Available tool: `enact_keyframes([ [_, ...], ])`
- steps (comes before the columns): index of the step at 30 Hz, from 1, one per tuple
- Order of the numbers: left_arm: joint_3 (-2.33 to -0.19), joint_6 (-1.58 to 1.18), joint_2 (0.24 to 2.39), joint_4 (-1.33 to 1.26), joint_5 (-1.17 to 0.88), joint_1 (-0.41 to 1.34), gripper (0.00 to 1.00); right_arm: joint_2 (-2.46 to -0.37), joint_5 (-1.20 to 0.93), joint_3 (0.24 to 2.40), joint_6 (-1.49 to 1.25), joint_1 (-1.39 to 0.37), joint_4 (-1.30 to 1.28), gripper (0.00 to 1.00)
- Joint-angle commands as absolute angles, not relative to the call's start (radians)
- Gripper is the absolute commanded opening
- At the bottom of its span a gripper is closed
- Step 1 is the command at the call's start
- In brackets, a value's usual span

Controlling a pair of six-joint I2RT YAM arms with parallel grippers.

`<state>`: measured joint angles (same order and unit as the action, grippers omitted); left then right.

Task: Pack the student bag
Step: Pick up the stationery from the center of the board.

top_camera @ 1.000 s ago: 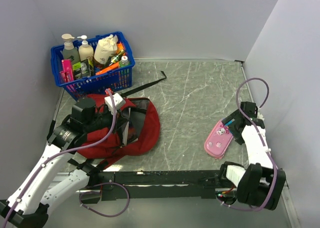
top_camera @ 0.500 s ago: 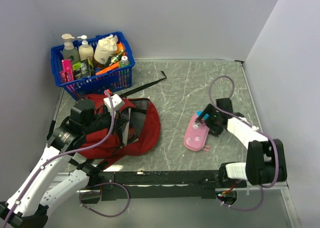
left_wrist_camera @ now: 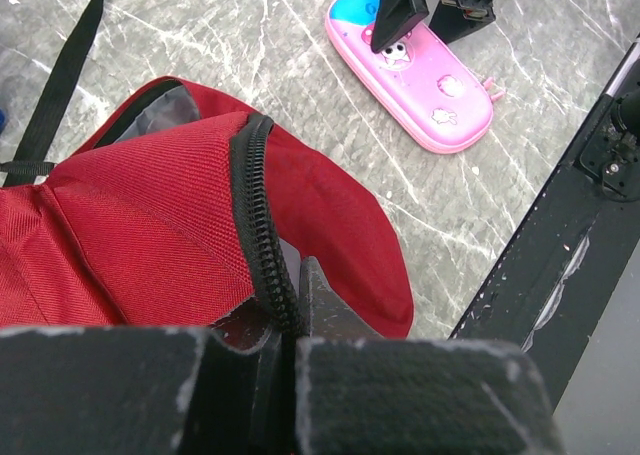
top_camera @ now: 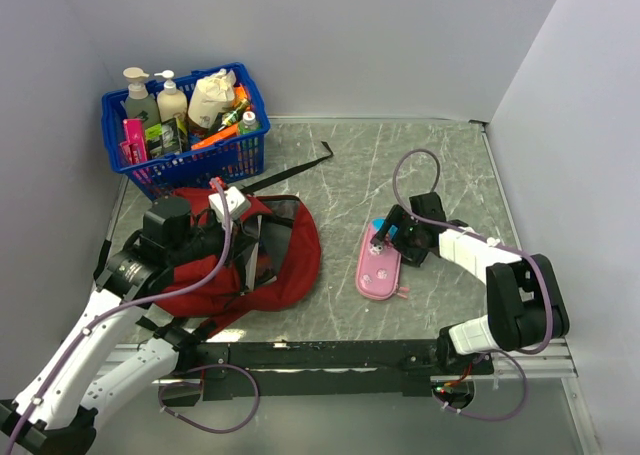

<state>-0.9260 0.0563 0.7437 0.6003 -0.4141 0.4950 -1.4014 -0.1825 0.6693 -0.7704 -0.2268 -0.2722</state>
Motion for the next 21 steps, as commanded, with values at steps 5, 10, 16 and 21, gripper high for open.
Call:
enact_keyframes([
  [5, -1.012, 0.035, 0.752, 0.486, -0.483, 0.494, 0.01, -1.456, -0.156, 0.67, -0.753, -0.316, -0.166, 1.0],
  [10, -1.034, 0.034, 0.77, 0.483, -0.488, 0.492, 0.01, -1.465, -0.111, 0.696, -0.749, -0.354, -0.186, 0.66],
  [16, -1.034, 0.035, 0.782, 0.482, -0.488, 0.492, 0.01, -1.394, -0.106, 0.68, -0.738, -0.376, -0.176, 0.31],
  [21, -1.025, 0.029, 0.782, 0.474, -0.492, 0.491, 0.01, -1.316, -0.198, 0.698, -0.736, -0.377, -0.179, 0.05],
])
